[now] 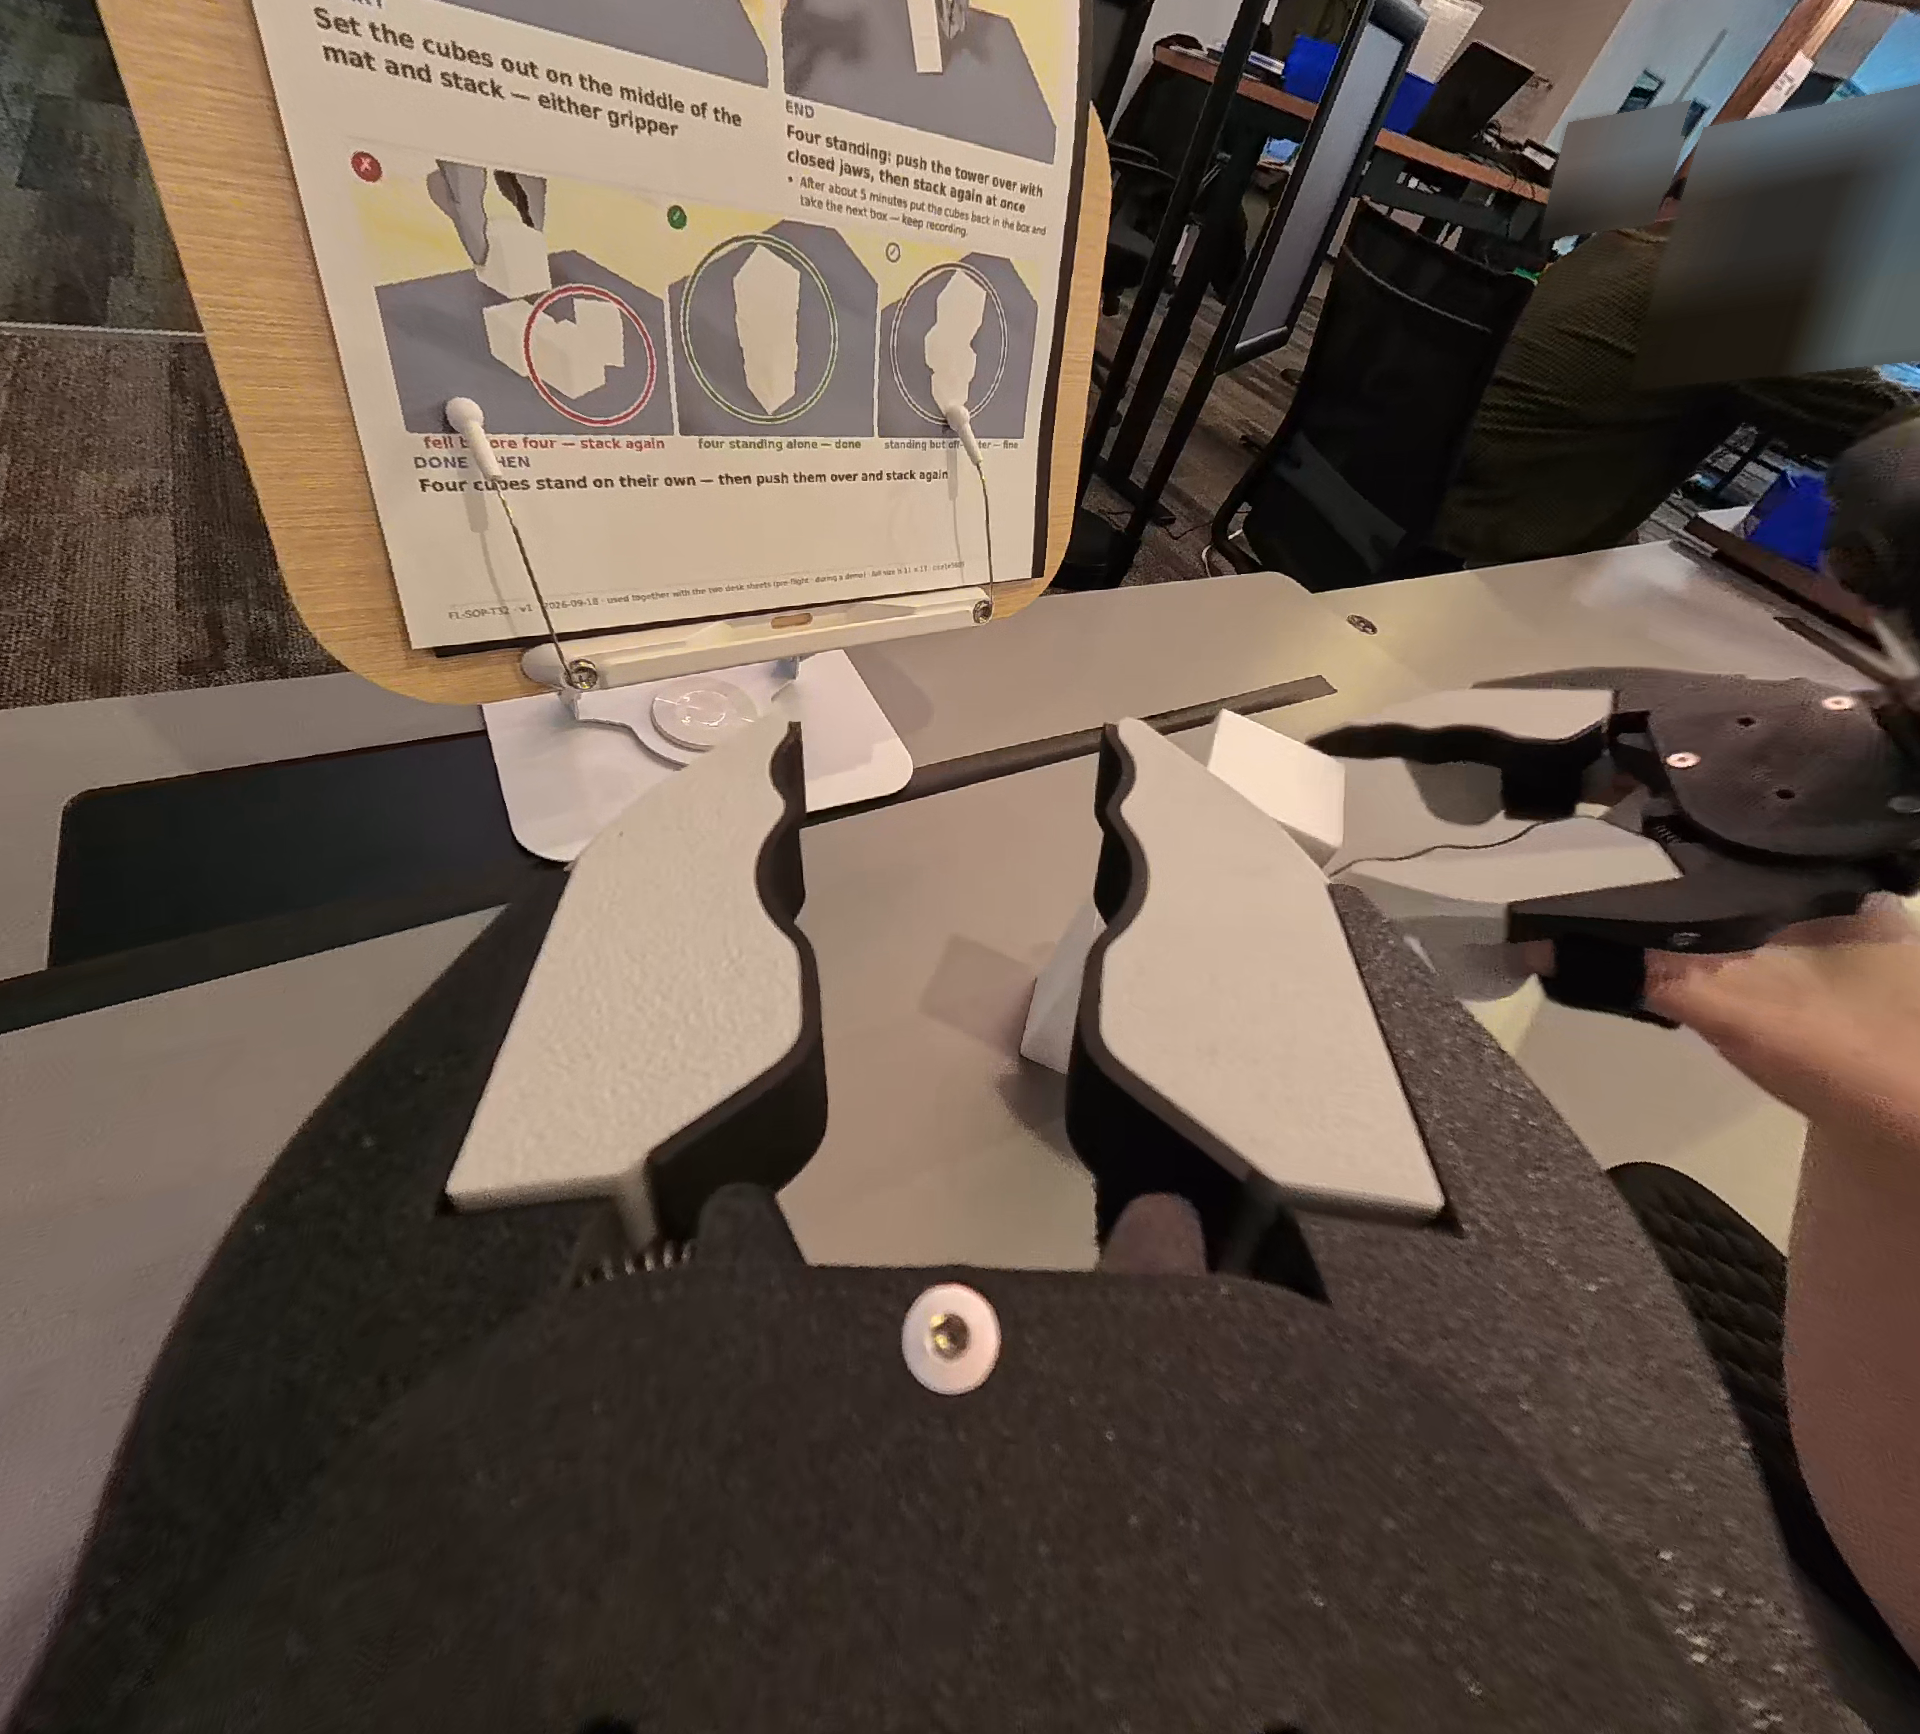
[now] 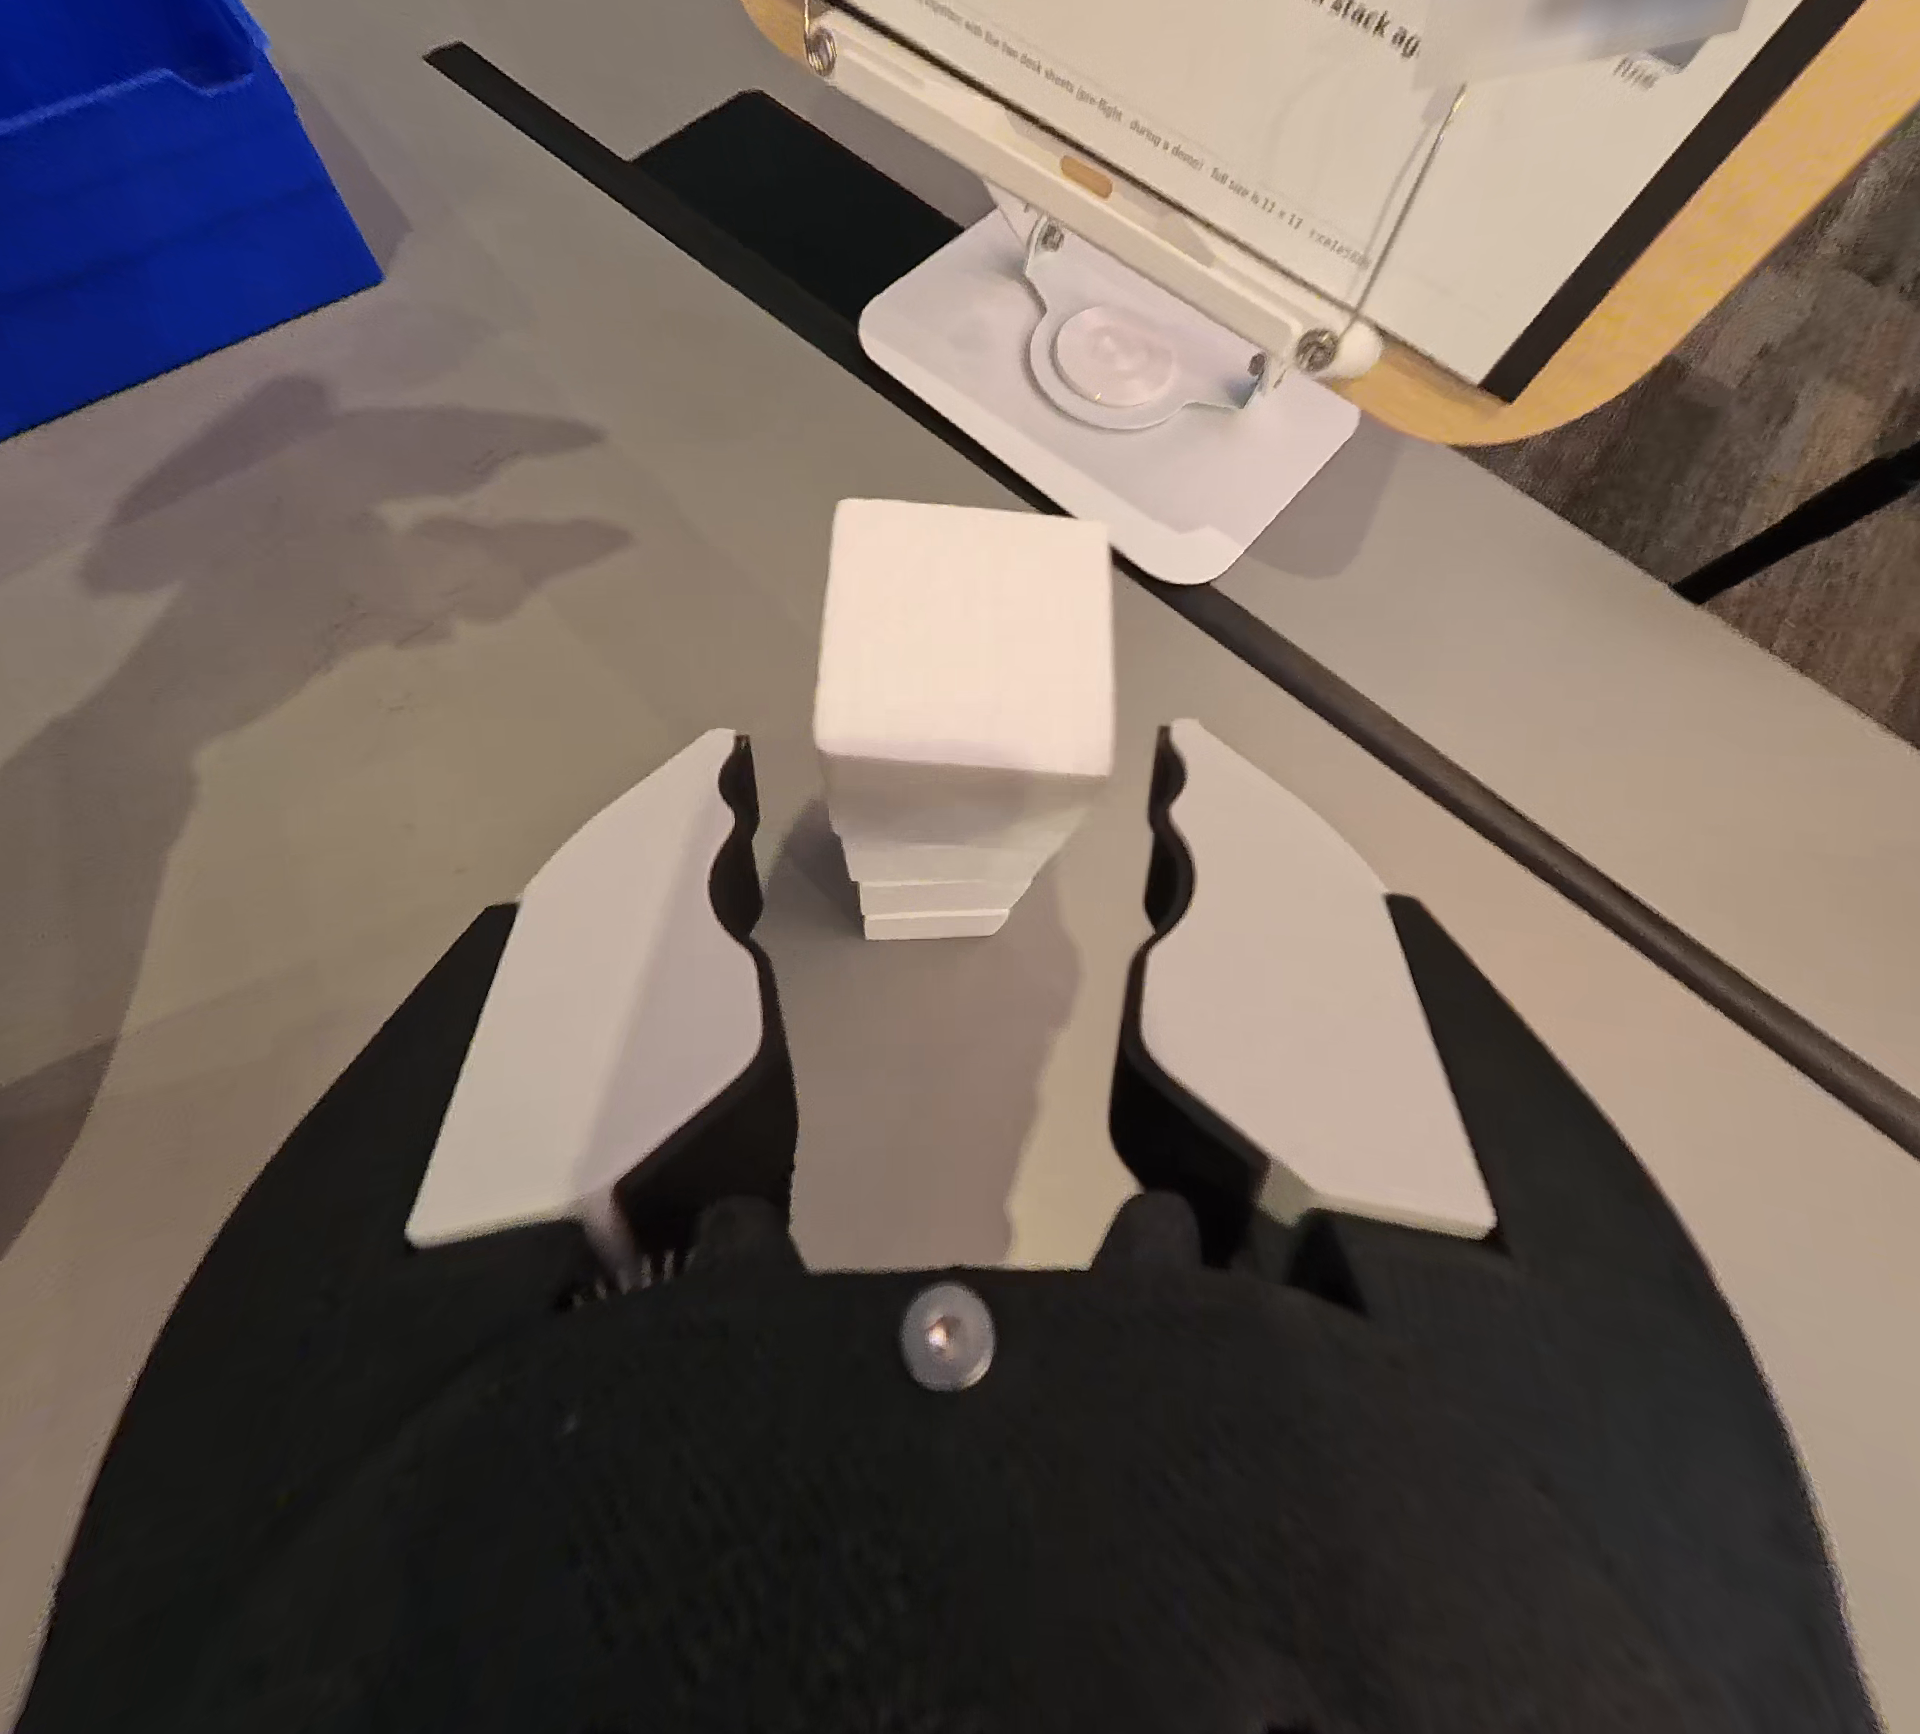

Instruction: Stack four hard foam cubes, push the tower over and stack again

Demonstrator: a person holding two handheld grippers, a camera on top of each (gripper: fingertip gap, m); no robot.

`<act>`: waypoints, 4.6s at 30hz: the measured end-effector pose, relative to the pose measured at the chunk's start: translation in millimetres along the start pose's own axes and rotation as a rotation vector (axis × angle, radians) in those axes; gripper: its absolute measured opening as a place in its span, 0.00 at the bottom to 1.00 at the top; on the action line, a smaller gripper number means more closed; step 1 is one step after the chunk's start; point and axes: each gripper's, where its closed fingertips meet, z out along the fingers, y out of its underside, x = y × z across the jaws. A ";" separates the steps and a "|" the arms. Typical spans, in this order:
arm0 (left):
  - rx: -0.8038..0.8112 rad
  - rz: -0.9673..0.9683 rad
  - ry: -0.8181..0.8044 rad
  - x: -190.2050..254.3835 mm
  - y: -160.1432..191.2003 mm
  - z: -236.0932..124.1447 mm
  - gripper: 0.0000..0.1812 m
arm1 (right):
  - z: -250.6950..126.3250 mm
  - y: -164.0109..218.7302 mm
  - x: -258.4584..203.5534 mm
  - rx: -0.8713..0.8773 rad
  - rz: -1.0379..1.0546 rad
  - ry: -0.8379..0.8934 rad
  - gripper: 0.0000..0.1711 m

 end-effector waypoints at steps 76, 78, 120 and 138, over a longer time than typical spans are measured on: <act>-0.184 0.596 -0.200 41.7 68.0 -143.6 0.32 | 13.2 27.3 28.3 0.455 -0.117 -0.415 0.08; -0.260 0.657 -0.298 11.6 102.4 -157.7 0.35 | 14.7 29.1 26.3 0.434 -0.150 -0.404 0.08; -0.656 0.984 0.276 26.3 198.5 20.3 0.37 | 41.3 58.4 22.8 0.298 -0.291 -0.343 0.11; -0.650 1.003 0.309 14.4 206.6 29.7 0.45 | 47.2 62.9 6.8 0.277 -0.260 -0.440 0.22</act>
